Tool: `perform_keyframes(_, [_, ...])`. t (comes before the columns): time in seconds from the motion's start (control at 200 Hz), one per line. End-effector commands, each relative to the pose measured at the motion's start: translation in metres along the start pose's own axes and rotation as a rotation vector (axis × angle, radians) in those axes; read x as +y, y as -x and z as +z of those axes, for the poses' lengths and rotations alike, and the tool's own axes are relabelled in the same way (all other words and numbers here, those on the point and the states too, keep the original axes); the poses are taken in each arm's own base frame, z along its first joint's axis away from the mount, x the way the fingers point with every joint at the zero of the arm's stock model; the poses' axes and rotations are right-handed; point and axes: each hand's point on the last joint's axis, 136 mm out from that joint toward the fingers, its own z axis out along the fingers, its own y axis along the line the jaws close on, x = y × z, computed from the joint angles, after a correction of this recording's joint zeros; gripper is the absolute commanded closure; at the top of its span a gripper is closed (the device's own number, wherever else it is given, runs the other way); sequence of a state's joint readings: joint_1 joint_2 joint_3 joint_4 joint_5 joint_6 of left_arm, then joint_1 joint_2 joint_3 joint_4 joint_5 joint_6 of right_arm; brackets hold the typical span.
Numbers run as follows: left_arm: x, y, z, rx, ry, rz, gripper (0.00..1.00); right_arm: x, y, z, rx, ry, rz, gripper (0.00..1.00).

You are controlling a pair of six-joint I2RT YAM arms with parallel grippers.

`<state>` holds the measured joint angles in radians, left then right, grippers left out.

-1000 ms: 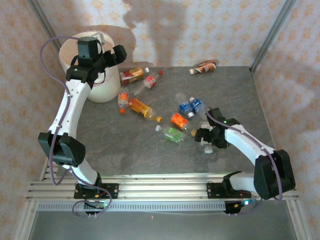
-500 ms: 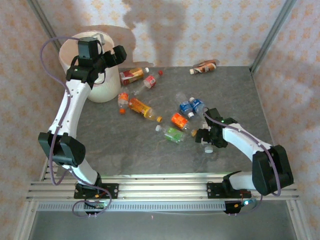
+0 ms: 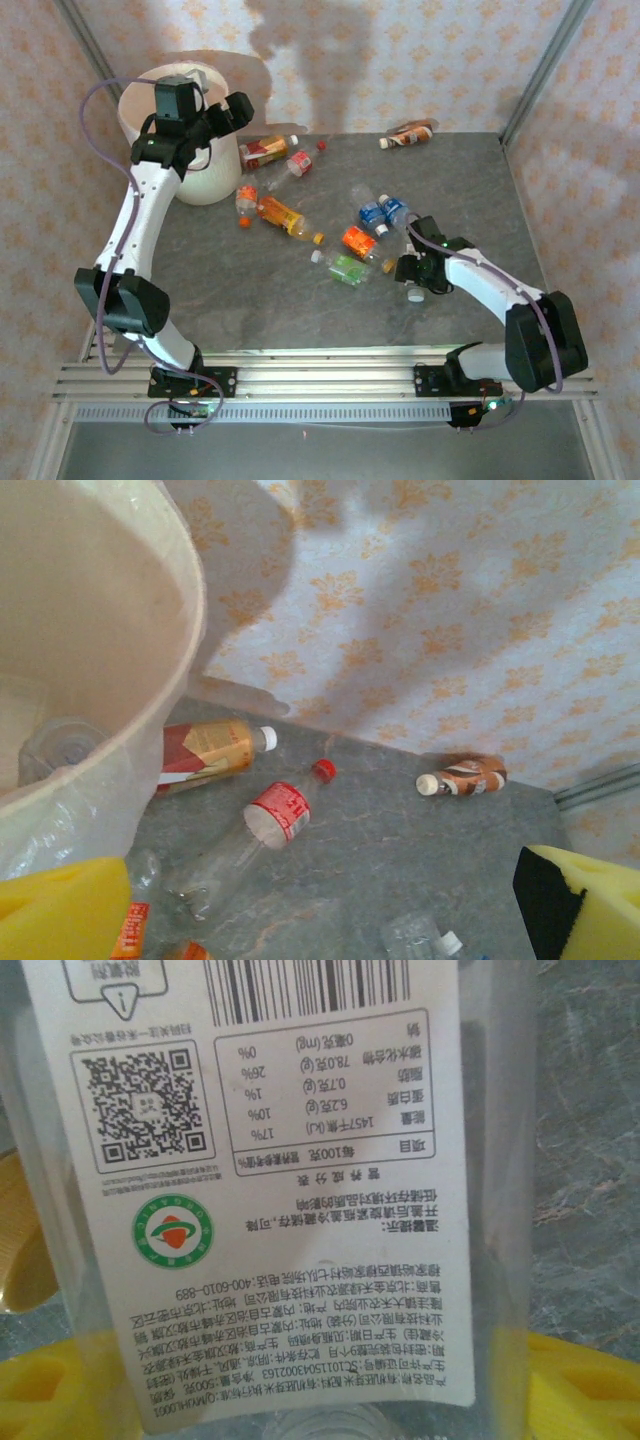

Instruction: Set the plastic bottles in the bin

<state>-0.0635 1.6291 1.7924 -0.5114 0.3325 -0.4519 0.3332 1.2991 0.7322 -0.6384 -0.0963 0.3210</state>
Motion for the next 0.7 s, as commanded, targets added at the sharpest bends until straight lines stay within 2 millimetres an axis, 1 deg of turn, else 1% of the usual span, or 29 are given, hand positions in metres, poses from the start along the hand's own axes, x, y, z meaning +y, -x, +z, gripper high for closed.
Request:
perform_keyframes(0.0, [-0.034,0.007,-0.029,-0.032,-0.086,0.002,0.00,-0.008,0.013,-0.015,-0.094,-0.034,0.018,0.38])
perform_keyframes(0.105, [-0.060,0.005,-0.043,-0.035,-0.134,0.039,0.00,-0.010,0.021,-0.031,-0.138,-0.040,0.013,0.46])
perform_keyframes(0.125, [-0.066,0.004,-0.045,-0.035,-0.145,0.043,0.00,-0.008,0.026,-0.040,-0.170,-0.019,0.017,0.48])
perform_keyframes(0.165, [-0.076,0.002,-0.049,-0.029,-0.172,0.050,0.00,-0.004,0.031,-0.049,-0.196,0.008,0.018,0.53])
perform_keyframes(0.215, [-0.089,-0.004,-0.052,-0.011,-0.205,0.057,0.00,0.002,0.038,-0.060,-0.231,0.043,0.024,0.57])
perform_keyframes(0.31, [-0.114,-0.020,-0.055,0.033,-0.281,0.059,0.00,0.011,0.052,-0.079,-0.300,0.106,0.055,0.59])
perform_keyframes(0.355, [-0.125,-0.030,-0.054,0.054,-0.317,0.058,0.00,0.018,0.059,-0.088,-0.334,0.154,0.063,0.61])
perform_keyframes(0.41, [-0.135,-0.044,-0.052,0.084,-0.350,0.050,0.00,0.032,0.067,-0.101,-0.378,0.242,0.069,0.62])
perform_keyframes(0.52, [-0.154,-0.078,-0.047,0.160,-0.394,0.063,0.00,0.055,0.080,-0.124,-0.460,0.392,0.070,0.65])
perform_keyframes(0.58, [-0.159,-0.096,-0.042,0.201,-0.400,0.074,0.00,0.067,0.085,-0.136,-0.495,0.452,0.051,0.65])
perform_keyframes(0.696, [-0.171,-0.132,-0.035,0.279,-0.450,0.090,0.00,0.090,0.084,-0.150,-0.524,0.537,-0.040,0.65])
